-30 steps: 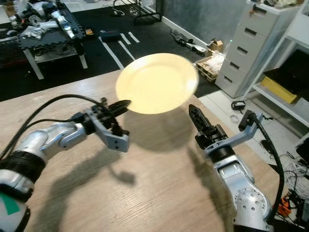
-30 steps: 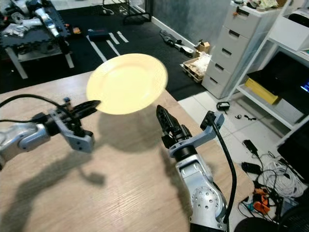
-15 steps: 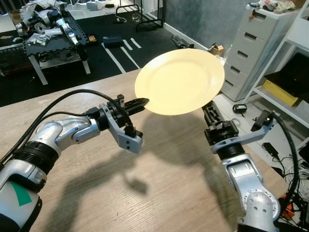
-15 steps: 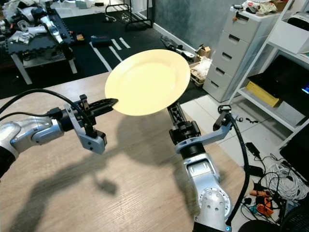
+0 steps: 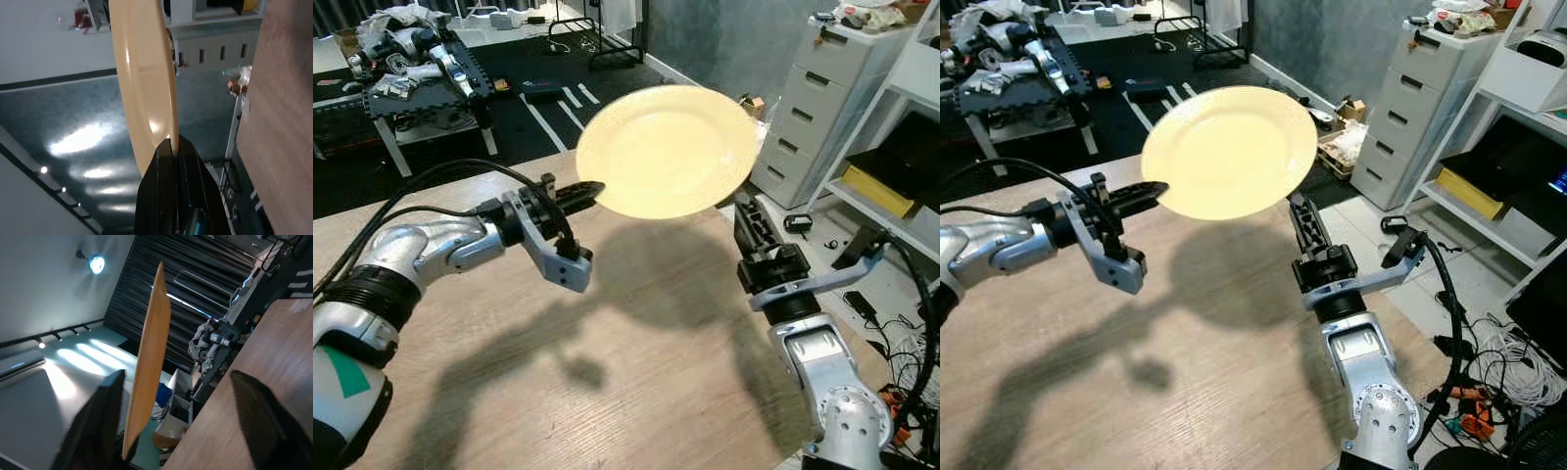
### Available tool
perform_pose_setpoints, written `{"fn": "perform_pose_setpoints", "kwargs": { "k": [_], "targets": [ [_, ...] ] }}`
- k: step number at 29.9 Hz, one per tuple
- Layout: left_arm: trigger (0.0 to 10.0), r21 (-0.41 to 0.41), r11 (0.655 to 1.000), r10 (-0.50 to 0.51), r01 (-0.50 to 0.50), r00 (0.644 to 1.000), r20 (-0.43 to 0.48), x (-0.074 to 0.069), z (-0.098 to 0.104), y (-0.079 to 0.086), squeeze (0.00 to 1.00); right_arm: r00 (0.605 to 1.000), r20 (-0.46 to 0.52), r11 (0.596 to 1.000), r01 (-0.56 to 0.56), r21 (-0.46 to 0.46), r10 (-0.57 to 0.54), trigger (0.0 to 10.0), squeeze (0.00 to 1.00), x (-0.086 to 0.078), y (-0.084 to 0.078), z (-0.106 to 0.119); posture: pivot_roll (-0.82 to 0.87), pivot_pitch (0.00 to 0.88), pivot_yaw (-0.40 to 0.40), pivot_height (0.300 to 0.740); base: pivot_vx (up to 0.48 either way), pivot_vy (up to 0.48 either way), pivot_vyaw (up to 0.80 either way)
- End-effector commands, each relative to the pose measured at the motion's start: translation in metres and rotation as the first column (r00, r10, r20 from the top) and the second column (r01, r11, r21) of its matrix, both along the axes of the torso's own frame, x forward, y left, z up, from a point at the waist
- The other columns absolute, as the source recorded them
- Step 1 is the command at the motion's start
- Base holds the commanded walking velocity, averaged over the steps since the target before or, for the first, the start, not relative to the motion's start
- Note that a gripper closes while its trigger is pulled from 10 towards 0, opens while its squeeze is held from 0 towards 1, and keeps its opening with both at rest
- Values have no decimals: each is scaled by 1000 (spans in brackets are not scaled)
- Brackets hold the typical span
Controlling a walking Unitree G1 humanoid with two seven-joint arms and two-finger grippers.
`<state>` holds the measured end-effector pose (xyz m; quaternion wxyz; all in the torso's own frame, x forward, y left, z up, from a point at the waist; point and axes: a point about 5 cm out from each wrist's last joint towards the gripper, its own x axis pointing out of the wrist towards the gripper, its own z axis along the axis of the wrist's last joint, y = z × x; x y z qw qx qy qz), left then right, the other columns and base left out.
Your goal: Setting the table
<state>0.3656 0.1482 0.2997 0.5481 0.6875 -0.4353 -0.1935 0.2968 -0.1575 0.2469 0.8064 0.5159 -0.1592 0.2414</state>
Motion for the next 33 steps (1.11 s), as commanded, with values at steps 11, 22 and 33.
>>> {"fn": "perform_pose_setpoints", "kwargs": {
  "k": [11, 22, 33],
  "targets": [
    [10000, 55, 996, -67, 69, 997, -38, -3, -15, -10, 0, 999, 21, 999, -24, -21, 25, 10000, 0, 0, 4, 3, 87, 94, 97, 740, 0, 0, 0],
    [10000, 82, 972, -216, 221, 974, -64, -12, -23, -43, 0, 998, -10, 998, -60, -33, 60, 10000, 0, 8, 19, 0, 87, 89, 94, 740, 0, 0, 0],
    [10000, 103, 951, -283, 292, 955, -92, -20, -32, -52, 0, 998, -51, 999, -33, -5, 33, 0, 0, 13, 15, -5, 91, 94, 92, 740, 0, 0, 0]
  ]
}}
